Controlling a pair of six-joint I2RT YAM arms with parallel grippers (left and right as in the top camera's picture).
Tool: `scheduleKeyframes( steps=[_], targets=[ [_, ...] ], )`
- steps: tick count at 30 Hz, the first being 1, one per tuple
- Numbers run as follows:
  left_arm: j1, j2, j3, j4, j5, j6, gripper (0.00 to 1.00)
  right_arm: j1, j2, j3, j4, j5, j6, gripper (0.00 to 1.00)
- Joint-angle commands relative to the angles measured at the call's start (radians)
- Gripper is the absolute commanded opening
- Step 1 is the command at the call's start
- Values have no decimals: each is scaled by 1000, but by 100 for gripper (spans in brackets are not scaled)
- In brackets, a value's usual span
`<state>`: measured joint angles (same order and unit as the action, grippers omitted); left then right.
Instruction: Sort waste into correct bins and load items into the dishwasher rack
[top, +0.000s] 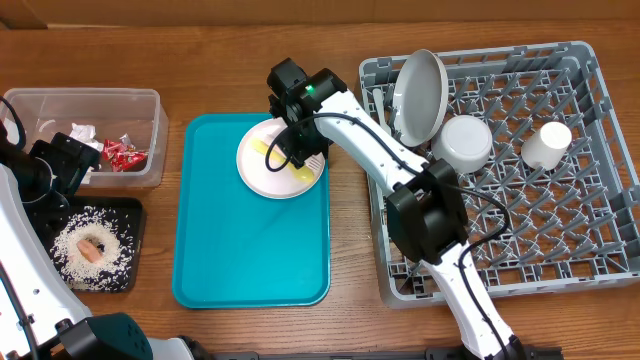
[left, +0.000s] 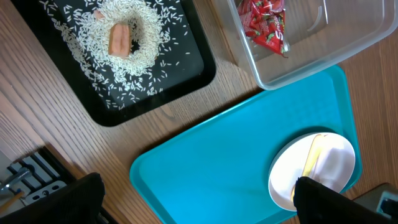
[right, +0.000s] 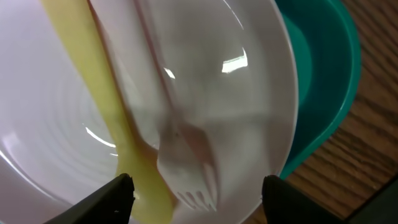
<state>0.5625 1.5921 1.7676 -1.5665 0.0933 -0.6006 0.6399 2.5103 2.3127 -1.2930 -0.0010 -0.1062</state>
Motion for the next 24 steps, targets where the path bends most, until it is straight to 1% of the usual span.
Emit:
scheduleKeyframes(
  steps=[1,4,7,16,22,24],
  targets=[
    [-6,-3,-9,1,1,-8,100,-3,26,-11,10,-13,-7,68],
    [-6,-3,-9,1,1,-9,100,-3,26,-12,11,-20,-7,66],
    [-6,-3,-9,1,1,-8,100,-3,26,-12,15,-39,-6,61],
    [-6,-3,-9,1,0,-8,100,0,28,-39,25,-72,-5,52],
    [-6,-3,-9,1,1,-8,100,0,28,-83,44,-71,-6,52],
    [-6,-3,-9,1,0,-8,100,0,28,-83,44,-71,-6,48]
  ],
)
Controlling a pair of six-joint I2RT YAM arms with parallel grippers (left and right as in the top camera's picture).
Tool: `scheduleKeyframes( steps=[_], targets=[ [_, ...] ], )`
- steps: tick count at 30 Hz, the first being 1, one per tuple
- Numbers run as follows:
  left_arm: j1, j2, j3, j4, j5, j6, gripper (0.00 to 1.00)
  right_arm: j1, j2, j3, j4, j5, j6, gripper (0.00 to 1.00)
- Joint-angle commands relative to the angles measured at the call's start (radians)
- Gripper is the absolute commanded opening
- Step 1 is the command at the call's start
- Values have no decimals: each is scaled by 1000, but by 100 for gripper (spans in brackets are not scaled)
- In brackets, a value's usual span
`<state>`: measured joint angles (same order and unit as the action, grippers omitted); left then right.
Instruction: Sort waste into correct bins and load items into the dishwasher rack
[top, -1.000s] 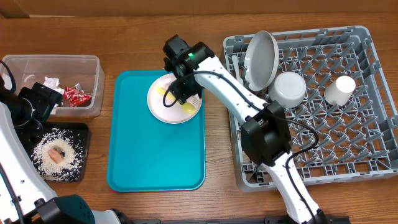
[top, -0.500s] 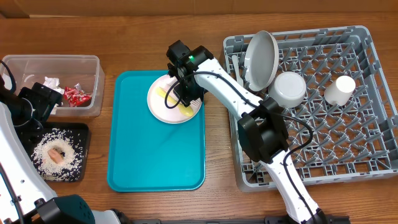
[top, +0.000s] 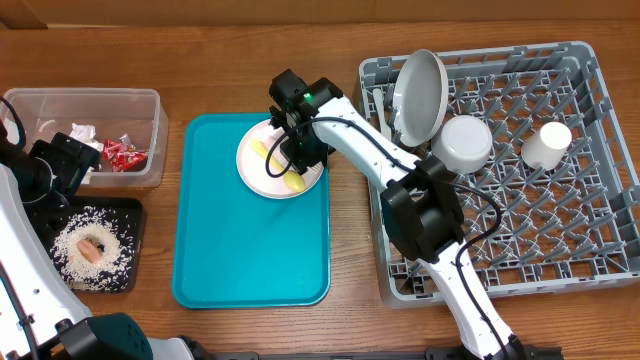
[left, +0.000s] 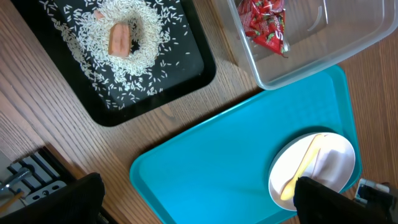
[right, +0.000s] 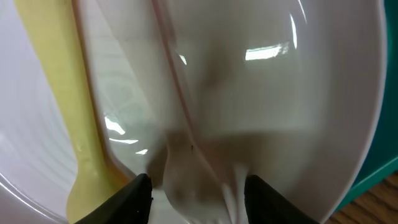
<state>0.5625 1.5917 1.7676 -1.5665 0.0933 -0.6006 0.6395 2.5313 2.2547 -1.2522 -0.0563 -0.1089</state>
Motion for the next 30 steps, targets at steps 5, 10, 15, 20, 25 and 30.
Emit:
scheduleKeyframes(
  steps=[5,10,15,20,25,30],
  targets=[
    [-6,-3,-9,1,1,-8,100,1,7,-25,2,-16,-3,27],
    [-6,-3,-9,1,1,-8,100,1,7,-17,-8,-16,-3,18],
    [-6,-3,-9,1,1,-9,100,1,5,-14,-23,-16,0,7],
    [-6,-3,-9,1,0,-9,100,1,3,25,-68,-16,6,4],
    [-6,-3,-9,1,1,-8,100,-2,-13,146,-135,-16,34,4],
    [-6,-3,-9,1,1,-8,100,-28,-78,285,-202,-13,85,4]
  ],
)
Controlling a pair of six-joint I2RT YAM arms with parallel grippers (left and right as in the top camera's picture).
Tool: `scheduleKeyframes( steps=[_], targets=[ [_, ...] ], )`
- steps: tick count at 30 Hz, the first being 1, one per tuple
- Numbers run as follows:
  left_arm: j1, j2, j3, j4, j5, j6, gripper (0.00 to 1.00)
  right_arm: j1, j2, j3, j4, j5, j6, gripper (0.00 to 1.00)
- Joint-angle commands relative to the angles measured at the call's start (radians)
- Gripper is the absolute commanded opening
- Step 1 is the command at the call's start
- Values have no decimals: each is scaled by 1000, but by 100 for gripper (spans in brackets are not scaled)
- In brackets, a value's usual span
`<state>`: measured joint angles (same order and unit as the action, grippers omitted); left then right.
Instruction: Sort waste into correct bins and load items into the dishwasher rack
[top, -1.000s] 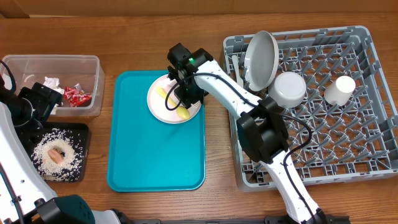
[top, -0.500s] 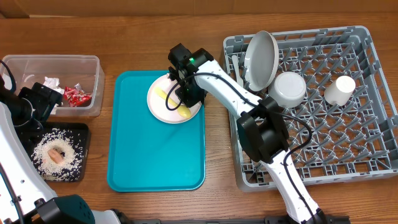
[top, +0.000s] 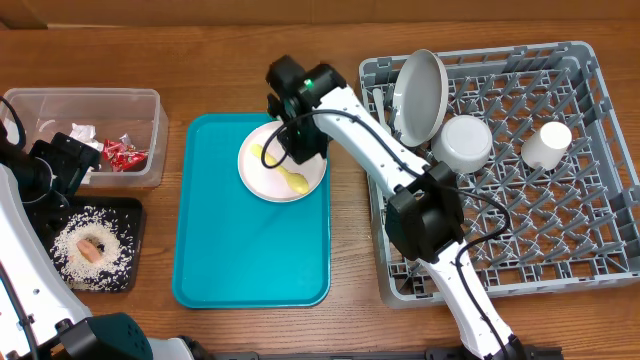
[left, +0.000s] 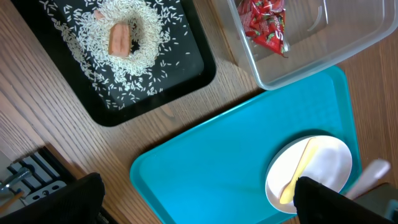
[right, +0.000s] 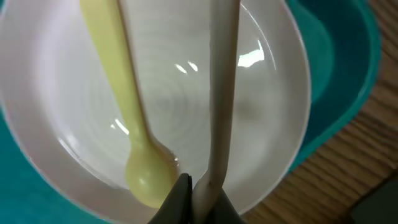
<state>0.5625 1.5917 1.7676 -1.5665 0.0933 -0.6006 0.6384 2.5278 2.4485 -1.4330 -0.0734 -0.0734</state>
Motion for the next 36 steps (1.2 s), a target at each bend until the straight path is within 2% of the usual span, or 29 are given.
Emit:
scheduleKeyframes(
  steps=[1,6,14,21,30,36],
  targets=[
    [-6,-3,-9,1,1,-8,100,-36,-87,114,-33,5,60,4],
    [-6,-3,-9,1,1,-9,100,-124,-156,220,-129,104,147,4],
    [-6,-3,-9,1,1,-8,100,-274,-169,209,-226,114,176,4],
    [-6,-3,-9,1,1,-8,100,-309,-163,125,-209,80,171,4],
    [-6,-3,-9,1,1,-8,100,-304,-162,-72,-109,79,174,4],
    [-6,-2,-9,1,0,-9,100,-303,-162,-125,-85,68,175,4]
  ],
)
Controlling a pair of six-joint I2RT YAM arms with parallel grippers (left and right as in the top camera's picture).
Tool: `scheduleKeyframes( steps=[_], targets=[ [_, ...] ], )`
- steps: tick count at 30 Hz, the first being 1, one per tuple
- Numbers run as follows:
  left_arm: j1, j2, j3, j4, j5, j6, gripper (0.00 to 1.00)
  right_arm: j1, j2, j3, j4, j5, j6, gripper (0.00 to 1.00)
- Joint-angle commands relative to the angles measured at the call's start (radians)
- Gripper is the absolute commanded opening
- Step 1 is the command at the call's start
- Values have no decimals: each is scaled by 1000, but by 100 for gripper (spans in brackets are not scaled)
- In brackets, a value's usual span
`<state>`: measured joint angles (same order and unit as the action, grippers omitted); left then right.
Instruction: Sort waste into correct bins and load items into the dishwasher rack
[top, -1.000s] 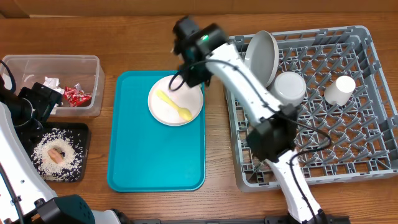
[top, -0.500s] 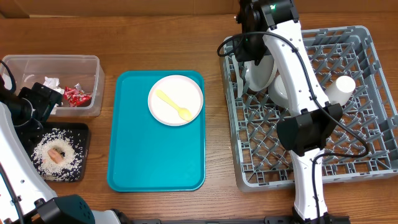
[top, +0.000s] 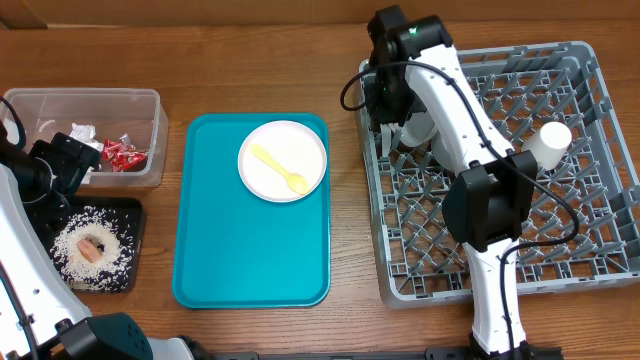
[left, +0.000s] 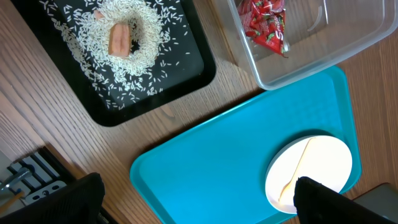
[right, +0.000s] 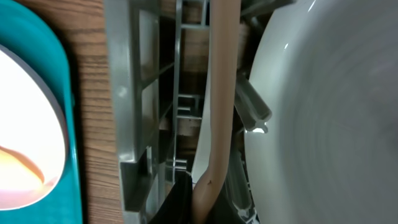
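My right gripper (top: 385, 103) is shut on a pale pink fork (right: 221, 93) and holds it over the left rim of the grey dishwasher rack (top: 530, 250), next to a white dish (right: 323, 112) standing in the rack. A white plate (top: 283, 160) with a yellow spoon (top: 281, 170) lies on the teal tray (top: 250, 250). My left gripper (left: 193, 208) hangs open at the far left, above the tray's near corner, with nothing between its fingers (left: 68, 199).
A clear bin (top: 85, 130) with red wrappers (left: 267, 25) stands at the back left. In front of it lies a black tray (top: 130, 215) of rice with a piece of food (left: 118, 38). A white cup (top: 553, 137) stands in the rack.
My right gripper has moved with the fork from above the plate to the rack's left rim. The spoon and plate stay on the tray. The left arm has not moved.
My right gripper was open over the plate, which held the fork and the spoon. Then it was down around the fork. After that it was shut on the fork above the plate, and now it holds the fork at the rack.
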<state>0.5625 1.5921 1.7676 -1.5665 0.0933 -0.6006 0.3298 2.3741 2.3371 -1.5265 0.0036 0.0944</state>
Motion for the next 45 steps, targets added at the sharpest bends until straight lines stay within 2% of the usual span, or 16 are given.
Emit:
scheduleKeyframes(
  steps=[1,2,3,5,8,9,17,22,26,34,45],
  targets=[
    [-6,-3,-9,1,1,-8,100,6,-8,-14,8,-10,8,4],
    [-6,-3,-9,1,1,-8,100,6,-8,-14,8,-16,7,7],
    [-6,-3,-9,1,1,-9,100,6,-8,-14,8,-26,7,18],
    [-6,-3,-9,1,1,-9,100,6,-8,-14,11,-31,7,51],
    [-6,-3,-9,1,1,-8,100,6,-8,-14,12,-31,7,73],
    [-6,-3,-9,1,1,-8,100,6,-8,-14,12,-31,7,75],
    [-6,-3,-9,1,1,-8,100,35,-18,61,-32,-32,8,77],
    [-6,-3,-9,1,0,-8,100,109,-30,136,-45,-42,2,78],
    [-6,-3,-9,1,1,-8,100,195,-25,134,-6,-151,-123,78],
    [-6,-3,-9,1,1,-8,100,326,-24,20,86,-96,-193,86],
    [-6,-3,-9,1,1,-8,100,336,-23,-239,262,-130,-193,87]
  ],
)
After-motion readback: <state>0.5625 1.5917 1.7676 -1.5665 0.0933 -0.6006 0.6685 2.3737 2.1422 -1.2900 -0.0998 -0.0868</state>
